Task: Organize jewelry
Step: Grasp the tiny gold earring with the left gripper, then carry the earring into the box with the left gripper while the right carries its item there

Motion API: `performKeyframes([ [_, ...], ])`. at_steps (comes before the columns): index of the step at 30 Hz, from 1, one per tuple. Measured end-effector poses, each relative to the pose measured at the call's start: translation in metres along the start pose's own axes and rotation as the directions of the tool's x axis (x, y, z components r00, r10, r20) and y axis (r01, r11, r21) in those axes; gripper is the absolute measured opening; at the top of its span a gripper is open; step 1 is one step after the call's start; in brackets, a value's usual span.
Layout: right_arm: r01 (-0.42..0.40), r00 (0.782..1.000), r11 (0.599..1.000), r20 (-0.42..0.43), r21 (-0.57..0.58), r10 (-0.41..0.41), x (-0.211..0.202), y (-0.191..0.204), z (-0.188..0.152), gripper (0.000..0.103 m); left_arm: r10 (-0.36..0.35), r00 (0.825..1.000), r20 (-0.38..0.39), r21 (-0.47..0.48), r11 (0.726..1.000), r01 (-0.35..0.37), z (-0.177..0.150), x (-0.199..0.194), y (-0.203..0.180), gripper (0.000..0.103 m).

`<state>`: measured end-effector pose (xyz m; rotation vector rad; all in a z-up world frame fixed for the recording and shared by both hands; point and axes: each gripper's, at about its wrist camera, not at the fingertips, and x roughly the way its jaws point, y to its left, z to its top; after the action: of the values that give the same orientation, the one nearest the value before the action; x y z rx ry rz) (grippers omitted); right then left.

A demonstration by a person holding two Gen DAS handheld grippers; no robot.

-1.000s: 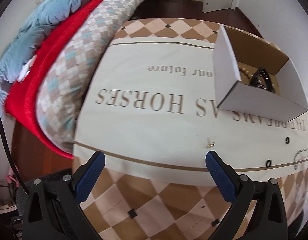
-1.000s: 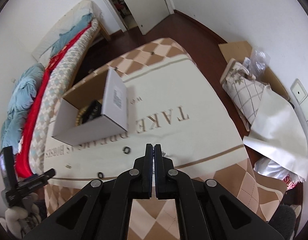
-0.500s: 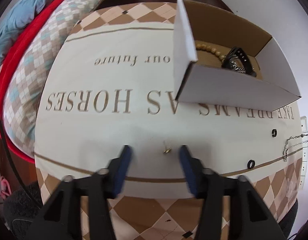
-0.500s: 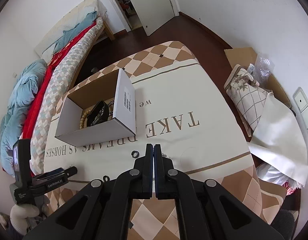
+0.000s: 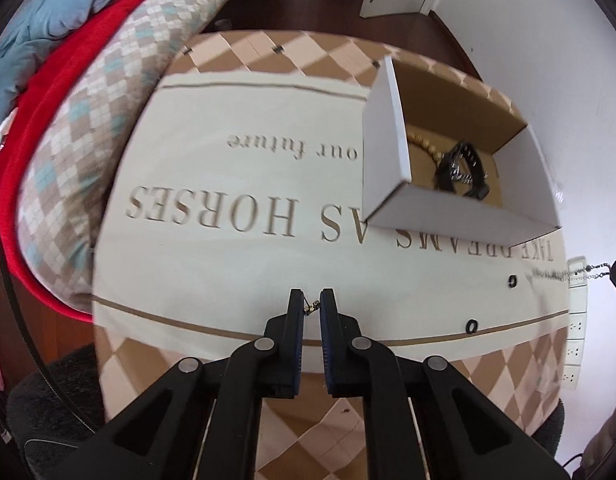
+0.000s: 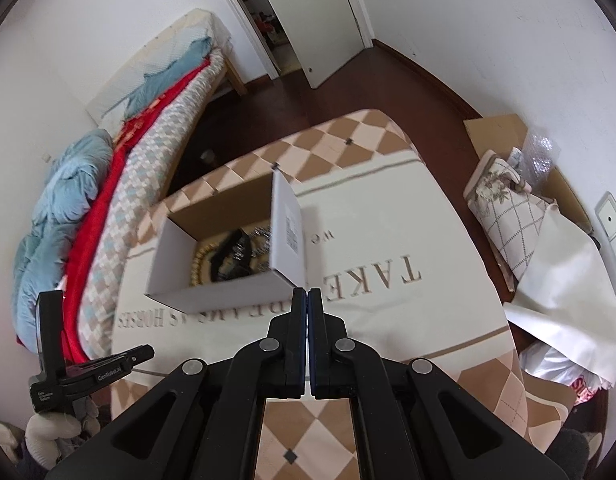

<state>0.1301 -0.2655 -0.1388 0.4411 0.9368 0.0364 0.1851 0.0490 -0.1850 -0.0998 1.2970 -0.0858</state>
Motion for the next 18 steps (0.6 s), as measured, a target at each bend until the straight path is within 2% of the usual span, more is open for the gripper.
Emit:
performKeyframes([
  [5, -0.044, 0.999, 0.999, 0.018, -0.019, 0.044, -0.014, 0.014, 0.013, 0.000, -0.009, 0.998, 0.058, 0.020, 1.000, 0.008, 0.009, -0.034, -0.006, 0.005],
  [11, -0.097, 0.994, 0.993, 0.046, -0.074, 0.101, -0.034, 0.042, 0.039, 0.000, -0.061, 0.987, 0.149, 0.072, 0.996, 0.050, 0.044, -0.078, -0.030, 0.005],
  [15, -0.118, 0.990, 0.985, 0.067, -0.126, 0.128, -0.040, 0.067, 0.062, 0.000, -0.089, 0.979, 0.182, 0.117, 0.991, 0.068, 0.070, -0.089, -0.046, 0.005],
  [18, -0.110, 0.990, 0.980, 0.064, -0.168, 0.122, -0.033, 0.083, 0.078, 0.000, -0.083, 0.979, 0.188, 0.162, 0.985, 0.052, 0.089, -0.086, -0.059, 0.005],
])
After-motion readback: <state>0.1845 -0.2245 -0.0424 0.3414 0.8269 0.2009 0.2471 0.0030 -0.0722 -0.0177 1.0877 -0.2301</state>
